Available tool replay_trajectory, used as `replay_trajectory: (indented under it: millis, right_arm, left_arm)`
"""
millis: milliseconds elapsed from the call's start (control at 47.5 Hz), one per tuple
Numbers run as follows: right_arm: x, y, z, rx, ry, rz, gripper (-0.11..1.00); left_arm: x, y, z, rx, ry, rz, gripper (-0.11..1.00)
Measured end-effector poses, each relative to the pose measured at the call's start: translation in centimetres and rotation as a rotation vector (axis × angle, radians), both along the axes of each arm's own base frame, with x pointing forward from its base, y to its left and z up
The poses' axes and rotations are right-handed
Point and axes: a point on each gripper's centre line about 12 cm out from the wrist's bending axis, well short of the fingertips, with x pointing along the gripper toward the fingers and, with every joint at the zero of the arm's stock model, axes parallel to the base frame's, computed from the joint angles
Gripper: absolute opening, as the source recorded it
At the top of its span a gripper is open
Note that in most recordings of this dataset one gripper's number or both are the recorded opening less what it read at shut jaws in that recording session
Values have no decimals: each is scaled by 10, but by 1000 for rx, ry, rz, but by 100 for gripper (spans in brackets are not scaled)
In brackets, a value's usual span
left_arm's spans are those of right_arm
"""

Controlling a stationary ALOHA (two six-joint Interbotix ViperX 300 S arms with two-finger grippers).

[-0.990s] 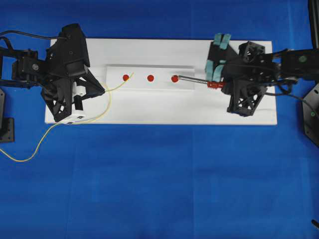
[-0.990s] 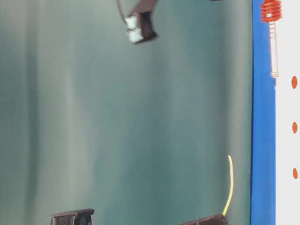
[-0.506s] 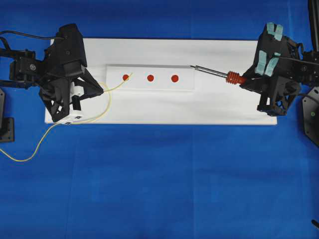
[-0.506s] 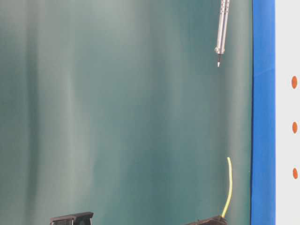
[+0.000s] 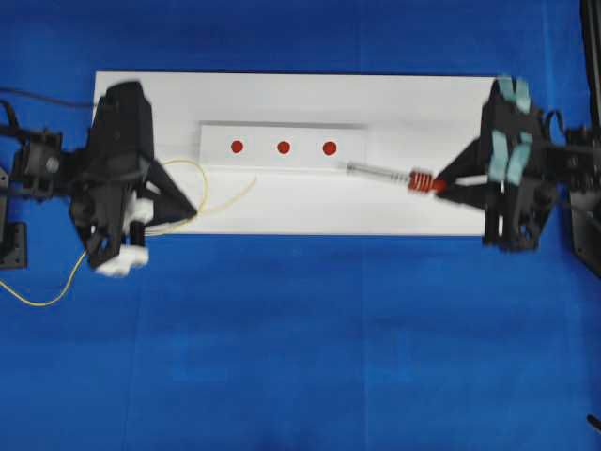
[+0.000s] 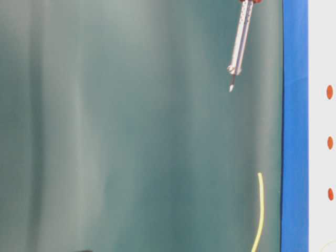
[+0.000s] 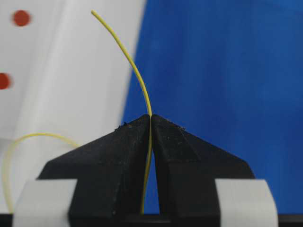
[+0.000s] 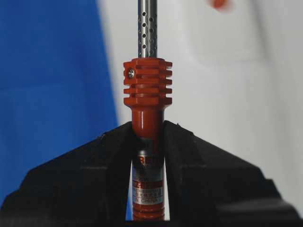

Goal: Touch the tip of the soldering iron to the tip of the solder at the mark.
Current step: 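Lower the solder wire and iron back onto the table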

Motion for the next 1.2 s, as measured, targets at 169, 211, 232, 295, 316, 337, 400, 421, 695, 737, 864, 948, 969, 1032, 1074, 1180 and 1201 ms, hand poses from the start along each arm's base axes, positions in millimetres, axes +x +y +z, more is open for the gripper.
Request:
replay_trajectory:
  millis: [169, 211, 232, 295, 316, 337, 400, 421, 695, 737, 864, 948, 969, 1032, 1074, 1180, 1201]
  right_arm:
    - [6, 25, -2, 14, -33, 93, 6]
    - [8, 30, -4, 15, -31, 108, 6]
    - [9, 33, -6, 17, -31, 119, 6]
    - [13, 42, -11, 23, -30, 149, 6]
    - [15, 46, -12, 25, -29, 160, 6]
    - [16, 49, -14, 26, -25, 169, 6]
    - [20, 59, -20, 30, -21, 201, 6]
    - [22, 62, -23, 32, -17, 209, 6]
    - [38, 98, -73, 70, 50, 277, 6]
    - [39, 101, -81, 75, 66, 279, 6]
    - [44, 113, -98, 78, 101, 296, 6]
    - [46, 120, -106, 74, 120, 313, 6]
    - [47, 121, -107, 73, 123, 316, 6]
    - [47, 123, -110, 71, 131, 318, 6]
    - [48, 123, -110, 70, 132, 319, 6]
    - [48, 123, -112, 71, 137, 317, 6]
    - [48, 123, -111, 71, 136, 317, 6]
  left_arm:
    - [-2, -30, -3, -38, -42, -77, 2]
    - [-2, -36, -6, -48, -48, -93, 2]
    - [-3, -41, -9, -51, -49, -106, 2]
    - [-4, -52, -16, -62, -59, -138, 2]
    - [-5, -56, -18, -66, -63, -148, 2]
    - [-5, -60, -20, -71, -67, -158, 2]
    - [-5, -70, -29, -75, -77, -191, 2]
    - [-5, -73, -32, -76, -76, -199, 2]
    - [2, -104, -81, -67, -24, -280, 2]
    - [4, -106, -89, -65, -10, -280, 2]
    - [11, -110, -108, -53, 33, -281, 2]
    - [13, -111, -121, -42, 67, -280, 2]
    - [13, -111, -123, -41, 71, -280, 2]
    - [14, -111, -131, -35, 92, -278, 2]
    - [14, -110, -133, -33, 99, -276, 2]
    - [14, -108, -134, -33, 101, -270, 2]
    - [15, -108, -134, -33, 101, -269, 2]
